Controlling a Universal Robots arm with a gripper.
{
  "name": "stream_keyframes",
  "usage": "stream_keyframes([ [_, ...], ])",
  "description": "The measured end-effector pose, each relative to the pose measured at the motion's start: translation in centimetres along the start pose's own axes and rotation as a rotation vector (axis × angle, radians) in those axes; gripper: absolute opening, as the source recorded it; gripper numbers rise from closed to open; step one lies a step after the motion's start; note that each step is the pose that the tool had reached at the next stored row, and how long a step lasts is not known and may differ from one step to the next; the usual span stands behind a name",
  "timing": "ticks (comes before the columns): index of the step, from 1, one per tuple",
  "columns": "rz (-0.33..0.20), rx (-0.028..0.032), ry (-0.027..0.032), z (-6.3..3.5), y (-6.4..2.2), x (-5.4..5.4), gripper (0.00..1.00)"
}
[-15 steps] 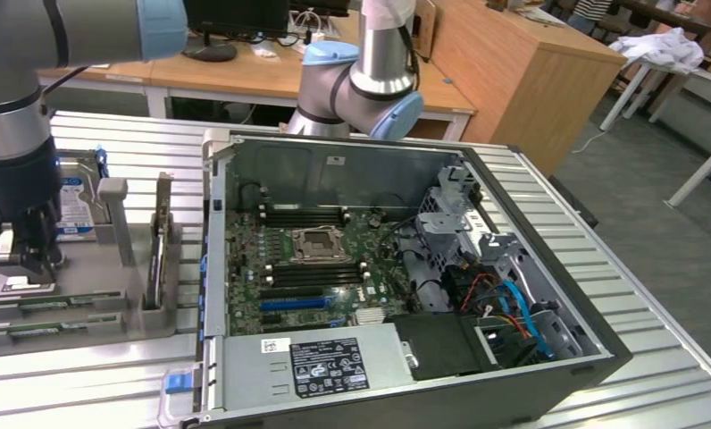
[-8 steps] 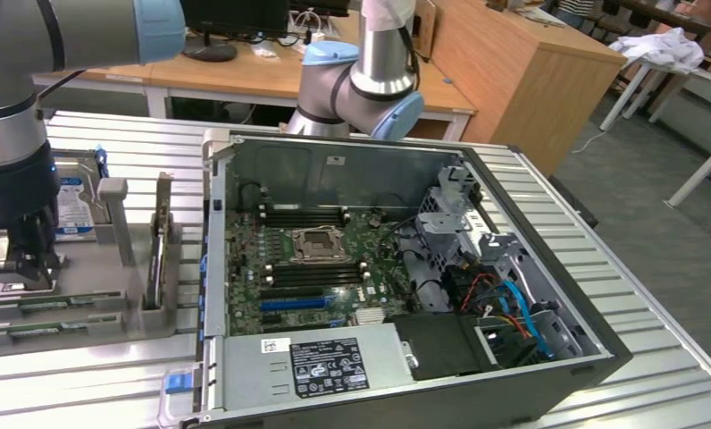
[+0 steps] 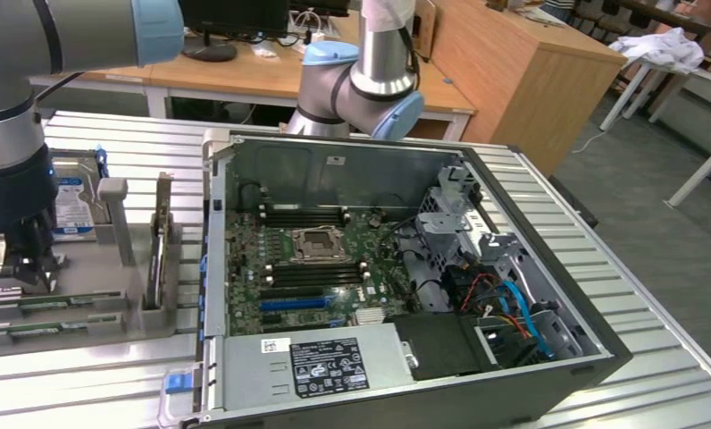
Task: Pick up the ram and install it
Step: 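Pick up the ram and move it above insertion slot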
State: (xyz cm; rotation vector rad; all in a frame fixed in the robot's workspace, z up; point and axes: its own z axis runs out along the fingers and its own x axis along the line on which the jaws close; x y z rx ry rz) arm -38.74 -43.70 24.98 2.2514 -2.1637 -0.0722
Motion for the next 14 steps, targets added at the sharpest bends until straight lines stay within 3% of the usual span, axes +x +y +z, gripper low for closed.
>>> stream_keyframes([
  [14,0.0,0.0001,0.0,-0.02,0.1,1.7,0.36],
])
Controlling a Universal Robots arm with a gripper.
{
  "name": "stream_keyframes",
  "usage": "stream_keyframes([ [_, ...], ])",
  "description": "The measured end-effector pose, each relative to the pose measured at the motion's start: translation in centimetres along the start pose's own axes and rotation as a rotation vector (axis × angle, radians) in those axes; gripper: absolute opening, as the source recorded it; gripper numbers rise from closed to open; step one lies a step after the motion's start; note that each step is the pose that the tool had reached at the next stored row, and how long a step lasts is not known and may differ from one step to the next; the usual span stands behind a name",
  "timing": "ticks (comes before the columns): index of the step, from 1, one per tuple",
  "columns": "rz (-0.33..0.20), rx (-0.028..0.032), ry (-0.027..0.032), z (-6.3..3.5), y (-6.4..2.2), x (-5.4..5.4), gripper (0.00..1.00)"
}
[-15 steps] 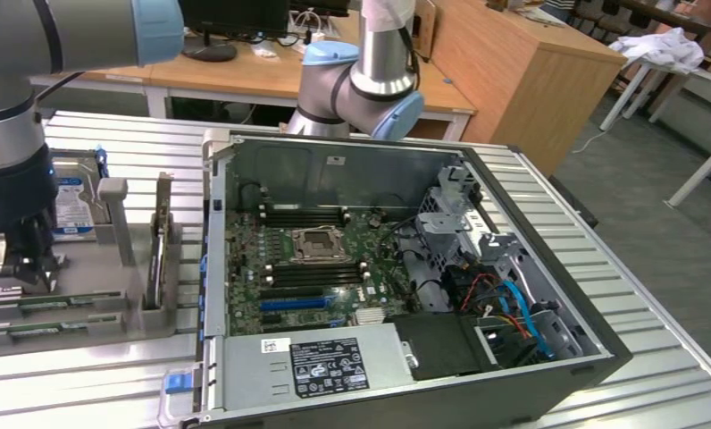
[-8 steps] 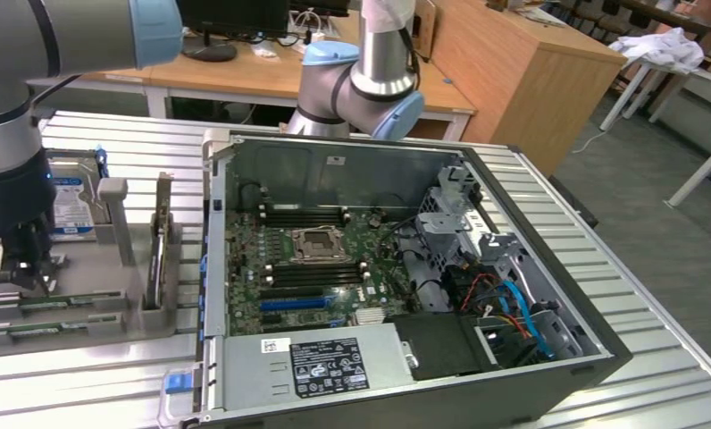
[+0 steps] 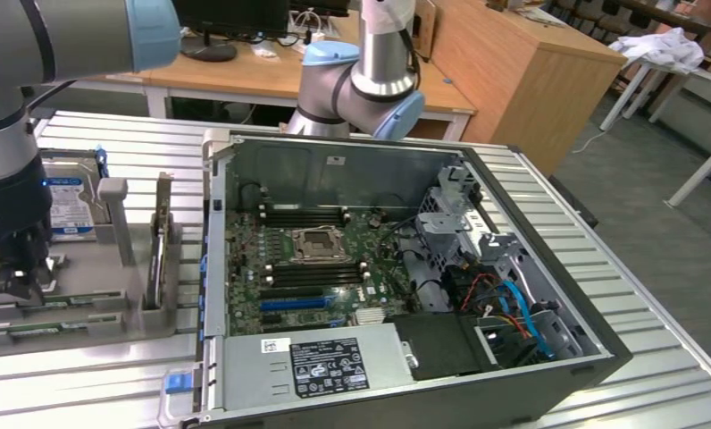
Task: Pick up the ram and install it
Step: 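Pick up the ram and move it above insertion slot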
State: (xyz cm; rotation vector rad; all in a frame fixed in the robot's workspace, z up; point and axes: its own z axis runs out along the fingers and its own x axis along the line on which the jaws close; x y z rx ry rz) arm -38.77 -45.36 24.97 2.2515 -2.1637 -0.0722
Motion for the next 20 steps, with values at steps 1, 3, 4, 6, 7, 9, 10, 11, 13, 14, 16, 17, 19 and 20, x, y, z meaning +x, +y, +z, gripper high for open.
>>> stream_keyframes([
  [1,0.0,0.0,0.0,0.0,0.01,0.1,0.36],
  [3,0.0,-0.0001,0.0001,-0.01,0.02,0.28,0.36],
  [4,0.0,-0.0002,0.0001,-0.01,0.02,0.28,0.36],
  [6,0.0,-0.0001,0.0,-0.01,0.02,0.28,0.36],
  [7,0.0,-0.0001,0.0001,-0.01,0.02,0.28,0.36],
  [9,0.0,-0.0001,0.0,0.0,0.02,0.29,0.36],
  [10,0.0,0.0,0.0,0.02,0.02,0.29,0.36],
  [11,0.0,0.0002,-0.0002,0.08,0.02,0.29,0.36],
  [13,0.0,0.0005,0.0,0.24,0.01,0.31,0.36],
  [14,0.0,0.0007,0.0,0.34,0.0,0.32,0.36],
  [16,0.0,0.0009,0.0001,0.51,0.0,0.36,0.36],
  [17,0.0,0.001,0.0,0.6,-0.01,0.37,0.36],
  [19,0.0,0.0011,0.0001,0.78,-0.01,0.4,0.36],
  [20,0.0,0.0012,0.0001,0.86,-0.02,0.42,0.36],
])
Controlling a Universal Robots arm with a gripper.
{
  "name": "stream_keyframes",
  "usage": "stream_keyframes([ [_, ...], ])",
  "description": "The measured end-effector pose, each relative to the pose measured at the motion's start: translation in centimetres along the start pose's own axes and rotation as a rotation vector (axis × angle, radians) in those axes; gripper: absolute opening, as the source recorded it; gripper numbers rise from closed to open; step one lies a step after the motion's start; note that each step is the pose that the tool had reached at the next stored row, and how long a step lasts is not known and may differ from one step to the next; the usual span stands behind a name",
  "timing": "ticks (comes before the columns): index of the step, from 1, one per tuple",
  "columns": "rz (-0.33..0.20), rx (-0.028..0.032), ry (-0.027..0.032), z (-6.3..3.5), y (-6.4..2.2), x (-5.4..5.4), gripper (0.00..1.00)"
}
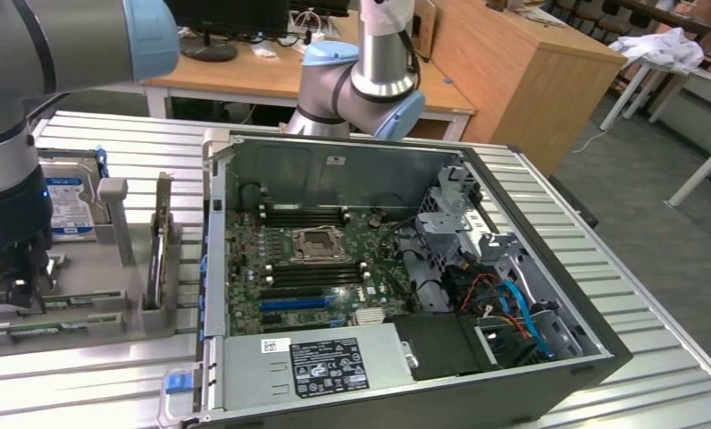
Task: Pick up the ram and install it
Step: 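Pick up the ram and move it above insertion slot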
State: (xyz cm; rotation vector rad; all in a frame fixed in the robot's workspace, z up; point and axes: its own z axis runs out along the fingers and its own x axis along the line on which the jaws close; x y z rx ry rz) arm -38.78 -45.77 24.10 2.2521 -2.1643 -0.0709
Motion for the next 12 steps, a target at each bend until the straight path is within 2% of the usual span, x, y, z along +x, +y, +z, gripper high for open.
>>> stream_keyframes([
  [12,0.0,0.0002,0.0001,0.97,-0.03,0.15,0.36],
])
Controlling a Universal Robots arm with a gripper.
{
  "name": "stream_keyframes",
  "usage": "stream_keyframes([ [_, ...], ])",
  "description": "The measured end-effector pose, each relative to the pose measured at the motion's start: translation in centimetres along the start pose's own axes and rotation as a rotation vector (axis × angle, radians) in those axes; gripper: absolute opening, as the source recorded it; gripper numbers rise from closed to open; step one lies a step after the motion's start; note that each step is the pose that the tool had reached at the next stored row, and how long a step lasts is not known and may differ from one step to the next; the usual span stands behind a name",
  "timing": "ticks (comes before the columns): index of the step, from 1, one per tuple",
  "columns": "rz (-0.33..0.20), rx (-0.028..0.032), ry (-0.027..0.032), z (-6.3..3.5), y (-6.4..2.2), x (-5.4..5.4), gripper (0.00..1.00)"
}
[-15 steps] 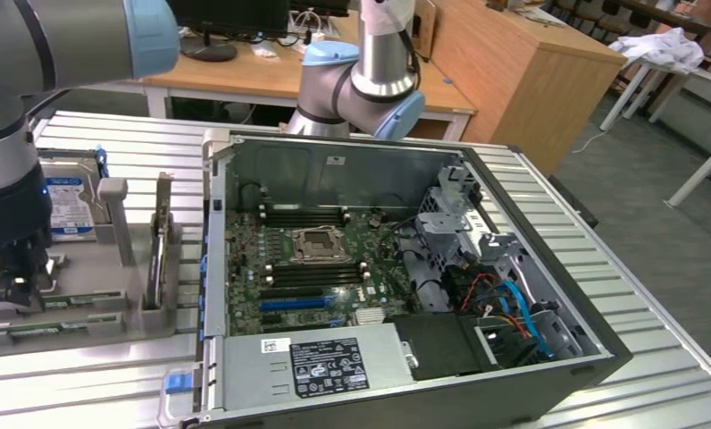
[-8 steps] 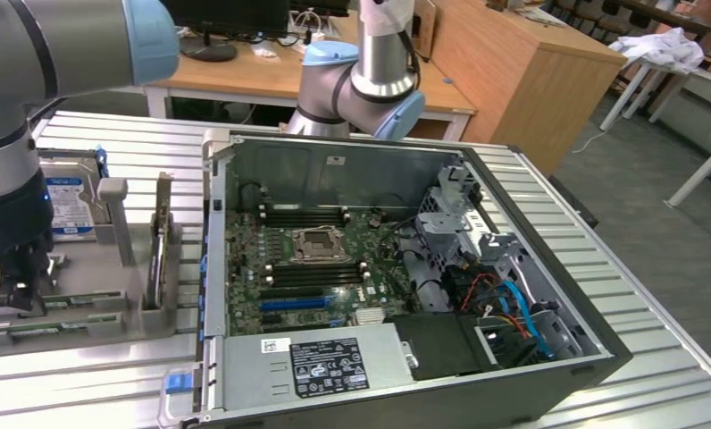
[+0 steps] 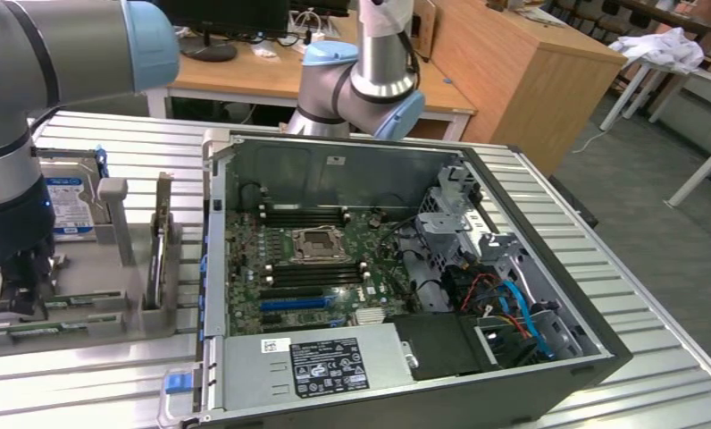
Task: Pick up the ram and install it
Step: 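Pick up the ram and move it above insertion slot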
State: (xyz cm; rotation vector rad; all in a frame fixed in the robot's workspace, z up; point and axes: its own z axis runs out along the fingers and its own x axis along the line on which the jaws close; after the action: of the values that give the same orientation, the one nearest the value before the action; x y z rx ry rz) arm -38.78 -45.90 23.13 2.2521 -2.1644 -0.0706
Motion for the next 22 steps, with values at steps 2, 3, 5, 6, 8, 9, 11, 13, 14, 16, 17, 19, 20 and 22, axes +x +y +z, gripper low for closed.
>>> stream_keyframes([
  [2,0.0,0.0,0.0,0.14,-0.01,0.0,0.36],
  [3,0.0,0.0,-0.0001,0.21,-0.01,0.0,0.36],
  [5,0.0,0.0,0.0,0.35,-0.02,0.0,0.36],
  [6,0.0,0.0,0.0,0.42,-0.02,0.1,0.36],
  [8,0.0,0.0,0.0,0.56,-0.03,0.1,0.36],
  [9,0.0,0.0,0.0,0.64,-0.03,0.1,0.36],
  [11,0.0,0.0,0.0,0.78,-0.03,0.1,0.36],
  [13,0.0,0.0,0.0,0.92,-0.04,0.1,0.36],
  [14,0.0,0.0,0.0,0.99,-0.04,0.1,0.36],
  [16,0.0,0.0,-0.0001,1.14,-0.05,0.1,0.36],
  [17,0.0,0.0001,0.0,1.21,-0.05,0.2,0.36],
  [19,0.0,0.0,0.0,1.34,-0.05,0.2,0.36],
  [20,0.0,0.0,0.0,1.41,-0.06,0.2,0.36],
  [22,0.0,0.0001,-0.0001,1.55,-0.06,0.2,0.36],
])
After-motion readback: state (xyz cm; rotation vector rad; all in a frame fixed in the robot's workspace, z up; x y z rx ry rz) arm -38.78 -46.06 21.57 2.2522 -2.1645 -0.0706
